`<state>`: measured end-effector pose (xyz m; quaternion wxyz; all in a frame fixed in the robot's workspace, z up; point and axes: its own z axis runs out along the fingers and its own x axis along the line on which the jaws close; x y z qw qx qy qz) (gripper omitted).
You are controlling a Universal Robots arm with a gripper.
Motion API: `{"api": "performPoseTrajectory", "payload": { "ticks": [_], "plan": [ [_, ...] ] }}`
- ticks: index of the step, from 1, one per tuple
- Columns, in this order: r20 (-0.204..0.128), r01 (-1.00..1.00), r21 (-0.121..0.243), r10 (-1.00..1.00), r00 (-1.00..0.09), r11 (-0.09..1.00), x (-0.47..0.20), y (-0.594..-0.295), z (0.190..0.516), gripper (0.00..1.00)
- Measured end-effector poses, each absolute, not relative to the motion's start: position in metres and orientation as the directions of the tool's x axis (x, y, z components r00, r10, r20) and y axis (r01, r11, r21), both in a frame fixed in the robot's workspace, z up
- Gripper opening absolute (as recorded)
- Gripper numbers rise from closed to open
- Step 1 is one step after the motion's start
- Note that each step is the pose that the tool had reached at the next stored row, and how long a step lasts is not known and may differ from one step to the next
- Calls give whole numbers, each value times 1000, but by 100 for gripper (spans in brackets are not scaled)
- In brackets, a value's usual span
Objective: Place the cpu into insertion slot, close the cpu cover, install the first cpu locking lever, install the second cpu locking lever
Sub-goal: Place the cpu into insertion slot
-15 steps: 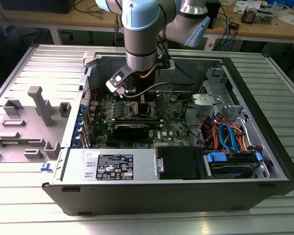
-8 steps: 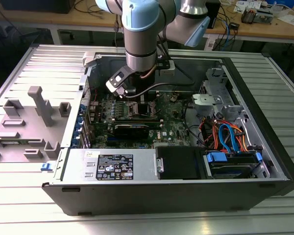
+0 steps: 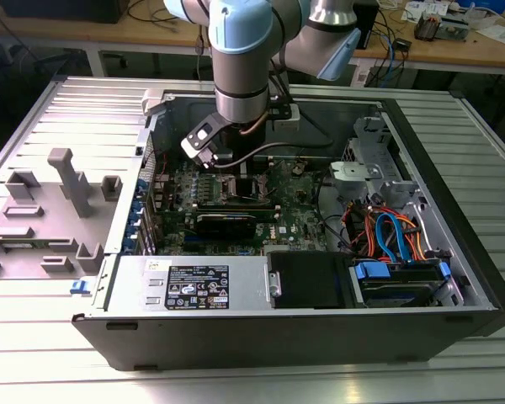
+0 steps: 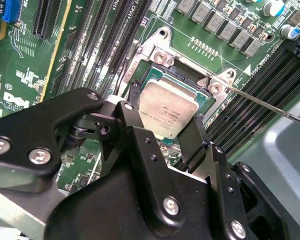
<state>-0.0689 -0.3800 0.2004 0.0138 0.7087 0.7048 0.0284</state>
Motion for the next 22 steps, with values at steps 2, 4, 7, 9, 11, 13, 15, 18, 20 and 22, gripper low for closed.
{"api": "performPoseTrajectory", "payload": {
  "ticks": [2, 4, 7, 9, 11, 13, 15, 18, 20, 22],
  "plan": [
    [21, 998, 60, 1000, 10, -11, -69, -380, 200, 55],
    [21, 998, 60, 1000, 10, -11, -69, -380, 200, 55],
    [21, 998, 60, 1000, 10, -11, -69, -380, 200, 55],
    [21, 998, 60, 1000, 10, -12, -69, -380, 199, 55],
    [21, 998, 60, 1000, 11, -12, -69, -379, 199, 55],
    [19, 998, 60, 1000, 11, -12, -69, -379, 199, 55],
    [18, 998, 60, 1000, 11, -12, -69, -378, 199, 55],
    [16, 998, 60, 1000, 15, -16, -68, -378, 199, 55],
    [16, 998, 60, 1000, 15, -16, -68, -378, 198, 55],
    [16, 998, 60, 1000, 15, -16, -68, -377, 198, 55]
  ]
}}
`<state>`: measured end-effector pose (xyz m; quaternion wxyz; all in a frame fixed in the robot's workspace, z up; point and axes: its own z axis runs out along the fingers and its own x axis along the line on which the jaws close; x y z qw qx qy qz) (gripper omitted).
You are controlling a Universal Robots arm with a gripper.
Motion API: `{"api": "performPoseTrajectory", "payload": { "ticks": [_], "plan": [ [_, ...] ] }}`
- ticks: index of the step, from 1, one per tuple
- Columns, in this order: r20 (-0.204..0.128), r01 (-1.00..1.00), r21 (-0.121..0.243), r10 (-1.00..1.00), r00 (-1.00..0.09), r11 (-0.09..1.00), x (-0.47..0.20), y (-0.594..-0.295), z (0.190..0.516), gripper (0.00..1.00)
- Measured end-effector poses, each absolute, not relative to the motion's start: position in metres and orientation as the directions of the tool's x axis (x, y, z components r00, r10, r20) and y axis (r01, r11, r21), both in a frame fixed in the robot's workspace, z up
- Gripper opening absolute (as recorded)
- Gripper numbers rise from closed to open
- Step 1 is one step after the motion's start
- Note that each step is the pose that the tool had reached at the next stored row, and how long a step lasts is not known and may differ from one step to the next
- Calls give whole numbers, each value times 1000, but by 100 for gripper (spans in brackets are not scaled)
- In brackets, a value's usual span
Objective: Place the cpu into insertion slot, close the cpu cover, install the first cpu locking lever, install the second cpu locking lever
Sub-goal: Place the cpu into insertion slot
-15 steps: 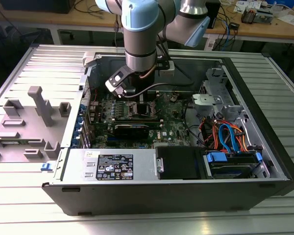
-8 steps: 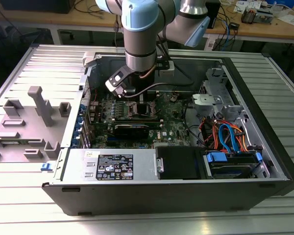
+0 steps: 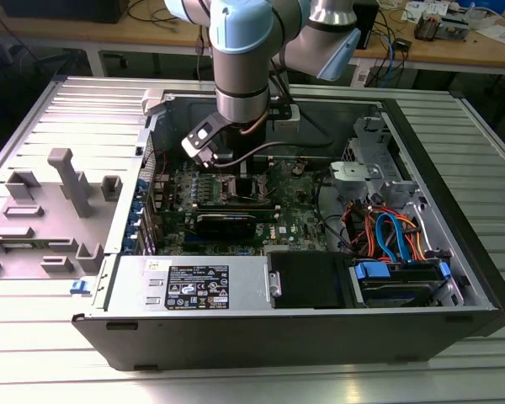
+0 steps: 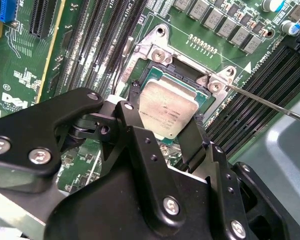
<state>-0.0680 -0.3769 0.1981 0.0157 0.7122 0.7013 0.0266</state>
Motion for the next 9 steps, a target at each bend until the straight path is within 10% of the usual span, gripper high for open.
{"api": "performPoseTrajectory", "payload": {
  "ticks": [9],
  "plan": [
    [15, 998, 60, 1000, 15, -16, -68, -377, 196, 55]
  ]
}}
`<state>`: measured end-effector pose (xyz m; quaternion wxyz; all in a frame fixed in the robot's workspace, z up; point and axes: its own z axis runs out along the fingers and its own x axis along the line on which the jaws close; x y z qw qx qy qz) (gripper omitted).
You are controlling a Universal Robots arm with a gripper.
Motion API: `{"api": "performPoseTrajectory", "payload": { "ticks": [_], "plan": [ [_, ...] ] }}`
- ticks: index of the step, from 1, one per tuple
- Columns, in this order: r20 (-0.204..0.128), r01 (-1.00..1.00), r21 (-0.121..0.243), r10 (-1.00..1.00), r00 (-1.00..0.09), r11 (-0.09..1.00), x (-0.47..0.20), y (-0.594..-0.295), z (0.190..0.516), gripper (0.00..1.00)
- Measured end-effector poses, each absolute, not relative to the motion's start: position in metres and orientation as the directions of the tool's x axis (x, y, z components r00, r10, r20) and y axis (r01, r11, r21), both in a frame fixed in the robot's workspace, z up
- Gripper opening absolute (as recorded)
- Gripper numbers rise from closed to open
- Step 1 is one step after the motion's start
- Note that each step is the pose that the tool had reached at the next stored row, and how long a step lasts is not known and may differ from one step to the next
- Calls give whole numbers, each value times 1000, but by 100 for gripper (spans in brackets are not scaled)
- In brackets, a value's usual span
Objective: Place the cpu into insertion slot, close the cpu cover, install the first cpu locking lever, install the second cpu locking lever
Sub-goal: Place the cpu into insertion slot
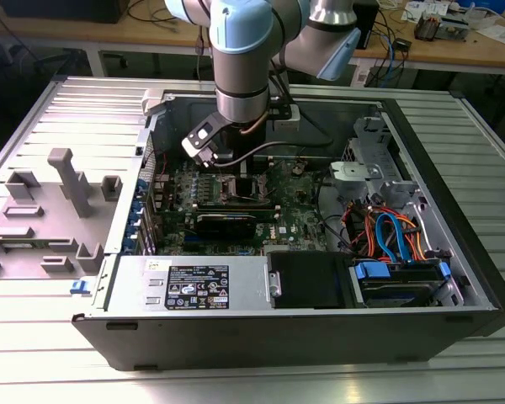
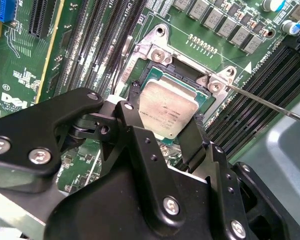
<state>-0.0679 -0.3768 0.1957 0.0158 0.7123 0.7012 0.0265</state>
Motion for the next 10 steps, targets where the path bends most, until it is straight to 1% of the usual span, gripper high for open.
{"api": "performPoseTrajectory", "payload": {
  "ticks": [10],
  "plan": [
    [15, 998, 60, 1000, 15, -16, -68, -377, 194, 55]
  ]
}}
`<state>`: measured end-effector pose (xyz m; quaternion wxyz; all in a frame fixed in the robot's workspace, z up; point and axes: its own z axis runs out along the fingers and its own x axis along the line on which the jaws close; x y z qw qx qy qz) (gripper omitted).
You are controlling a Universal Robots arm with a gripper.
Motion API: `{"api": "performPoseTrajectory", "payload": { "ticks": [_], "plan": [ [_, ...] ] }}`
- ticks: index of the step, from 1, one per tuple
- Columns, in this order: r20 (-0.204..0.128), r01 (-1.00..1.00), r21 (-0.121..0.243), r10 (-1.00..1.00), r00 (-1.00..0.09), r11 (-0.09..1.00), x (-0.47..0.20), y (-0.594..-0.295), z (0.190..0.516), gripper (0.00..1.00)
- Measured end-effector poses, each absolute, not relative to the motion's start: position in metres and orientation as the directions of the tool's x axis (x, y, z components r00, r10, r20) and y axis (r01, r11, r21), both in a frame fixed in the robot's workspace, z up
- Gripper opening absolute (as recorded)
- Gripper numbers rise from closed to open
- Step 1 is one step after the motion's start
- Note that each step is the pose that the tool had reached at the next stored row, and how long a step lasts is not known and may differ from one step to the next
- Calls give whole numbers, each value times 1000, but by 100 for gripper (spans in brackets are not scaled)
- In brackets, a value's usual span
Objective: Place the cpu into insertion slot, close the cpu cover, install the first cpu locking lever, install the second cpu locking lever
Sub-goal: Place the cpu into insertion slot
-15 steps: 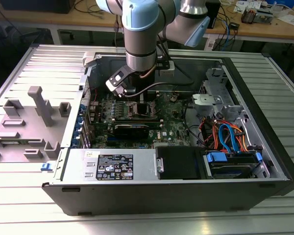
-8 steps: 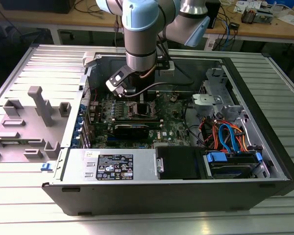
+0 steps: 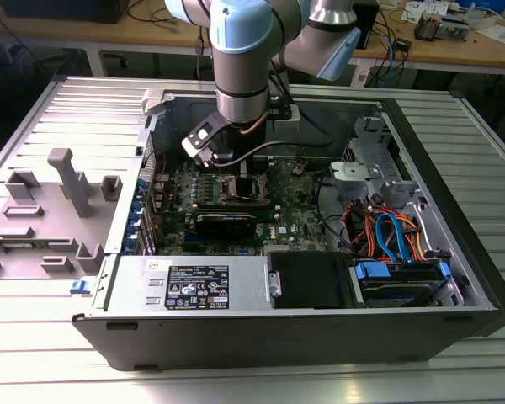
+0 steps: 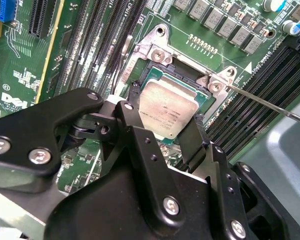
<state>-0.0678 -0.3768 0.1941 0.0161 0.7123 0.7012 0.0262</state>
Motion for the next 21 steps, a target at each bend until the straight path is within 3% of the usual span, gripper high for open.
{"api": "performPoseTrajectory", "payload": {
  "ticks": [4, 5, 21],
  "plan": [
    [16, 998, 60, 1000, 15, -16, -68, -377, 194, 55],
    [15, 998, 60, 1000, 17, -17, -68, -377, 196, 61],
    [13, 998, 60, 1000, 18, -19, -67, -372, 196, 61]
  ]
}}
